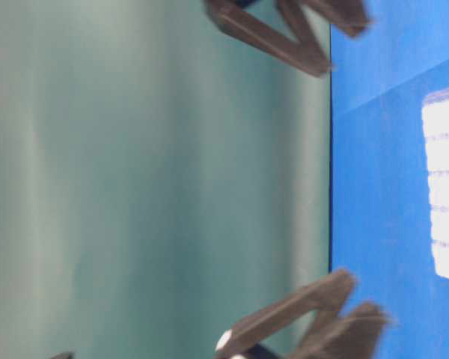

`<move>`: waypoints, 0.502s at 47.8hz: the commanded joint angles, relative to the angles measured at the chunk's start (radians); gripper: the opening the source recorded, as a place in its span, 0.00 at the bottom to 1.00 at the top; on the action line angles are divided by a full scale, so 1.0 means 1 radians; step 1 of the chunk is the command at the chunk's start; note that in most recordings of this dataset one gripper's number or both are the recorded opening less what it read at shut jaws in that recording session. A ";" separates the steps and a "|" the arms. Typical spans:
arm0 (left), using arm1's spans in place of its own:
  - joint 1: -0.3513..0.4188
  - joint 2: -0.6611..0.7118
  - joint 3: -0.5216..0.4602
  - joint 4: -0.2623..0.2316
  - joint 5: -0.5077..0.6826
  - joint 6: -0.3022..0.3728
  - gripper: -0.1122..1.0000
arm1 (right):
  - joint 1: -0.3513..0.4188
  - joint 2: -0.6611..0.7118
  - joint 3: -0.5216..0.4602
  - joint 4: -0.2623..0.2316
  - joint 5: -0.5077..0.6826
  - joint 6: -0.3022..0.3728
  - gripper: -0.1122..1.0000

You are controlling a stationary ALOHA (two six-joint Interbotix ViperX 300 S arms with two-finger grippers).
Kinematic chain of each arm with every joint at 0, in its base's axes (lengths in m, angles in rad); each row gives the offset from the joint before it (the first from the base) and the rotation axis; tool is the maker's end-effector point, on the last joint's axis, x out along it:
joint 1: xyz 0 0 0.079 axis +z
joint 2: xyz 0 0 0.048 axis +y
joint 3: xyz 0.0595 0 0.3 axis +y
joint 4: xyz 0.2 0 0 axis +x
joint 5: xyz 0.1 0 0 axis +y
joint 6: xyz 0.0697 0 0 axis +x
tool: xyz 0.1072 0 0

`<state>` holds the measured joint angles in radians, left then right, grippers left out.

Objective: Fold the blue towel.
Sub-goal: 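Open both grippers and withdraw them sideways from the towel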

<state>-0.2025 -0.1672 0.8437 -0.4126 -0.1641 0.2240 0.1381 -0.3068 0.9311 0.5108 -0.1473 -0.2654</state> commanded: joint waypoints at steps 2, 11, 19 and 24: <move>0.023 -0.083 0.011 0.005 -0.003 0.003 0.92 | -0.018 -0.101 0.012 -0.002 0.014 -0.018 0.86; 0.058 -0.216 0.087 0.006 -0.008 0.003 0.92 | -0.038 -0.268 0.072 -0.003 0.020 -0.051 0.86; 0.080 -0.351 0.169 0.006 -0.028 0.005 0.92 | -0.040 -0.403 0.112 -0.021 0.048 -0.094 0.86; 0.089 -0.448 0.229 0.009 -0.052 0.006 0.92 | -0.044 -0.472 0.133 -0.032 0.066 -0.120 0.86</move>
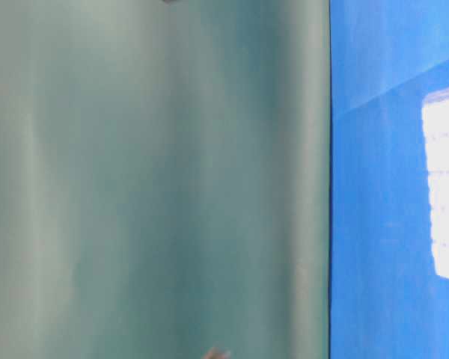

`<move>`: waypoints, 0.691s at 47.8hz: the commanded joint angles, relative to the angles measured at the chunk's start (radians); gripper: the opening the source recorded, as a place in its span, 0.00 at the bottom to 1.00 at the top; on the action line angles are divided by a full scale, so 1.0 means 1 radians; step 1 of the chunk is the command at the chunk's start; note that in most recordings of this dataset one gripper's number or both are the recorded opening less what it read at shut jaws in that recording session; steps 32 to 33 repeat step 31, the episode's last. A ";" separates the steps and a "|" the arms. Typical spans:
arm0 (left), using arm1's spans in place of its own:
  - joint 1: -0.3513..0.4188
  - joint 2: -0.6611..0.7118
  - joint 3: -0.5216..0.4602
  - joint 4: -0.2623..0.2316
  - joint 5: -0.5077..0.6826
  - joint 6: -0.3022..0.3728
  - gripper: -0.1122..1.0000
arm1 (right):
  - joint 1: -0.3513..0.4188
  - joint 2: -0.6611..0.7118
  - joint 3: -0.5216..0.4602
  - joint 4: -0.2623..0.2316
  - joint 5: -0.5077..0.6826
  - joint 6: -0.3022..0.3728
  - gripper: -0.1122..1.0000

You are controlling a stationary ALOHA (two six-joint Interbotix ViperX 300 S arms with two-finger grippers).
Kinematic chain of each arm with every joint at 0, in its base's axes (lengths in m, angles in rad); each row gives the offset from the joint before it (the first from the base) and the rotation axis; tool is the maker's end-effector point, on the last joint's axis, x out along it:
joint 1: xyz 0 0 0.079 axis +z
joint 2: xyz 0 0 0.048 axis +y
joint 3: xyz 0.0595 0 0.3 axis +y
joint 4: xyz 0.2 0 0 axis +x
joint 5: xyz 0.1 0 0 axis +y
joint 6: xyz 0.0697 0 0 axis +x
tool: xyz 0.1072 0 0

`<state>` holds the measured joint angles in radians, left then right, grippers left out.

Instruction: Fold the blue towel.

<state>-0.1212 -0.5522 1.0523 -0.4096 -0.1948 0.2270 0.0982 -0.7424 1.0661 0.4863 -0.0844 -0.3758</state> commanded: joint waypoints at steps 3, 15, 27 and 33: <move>0.014 -0.118 0.048 0.015 -0.021 0.005 0.92 | -0.014 -0.066 0.012 -0.009 0.005 -0.018 0.86; 0.057 -0.344 0.176 0.041 -0.021 0.006 0.92 | -0.104 -0.193 0.126 -0.018 -0.003 -0.028 0.86; 0.095 -0.494 0.293 0.121 -0.012 0.006 0.92 | -0.130 -0.272 0.213 -0.020 -0.014 -0.031 0.86; 0.106 -0.529 0.319 0.146 0.002 0.006 0.92 | -0.130 -0.272 0.235 -0.020 -0.029 -0.031 0.86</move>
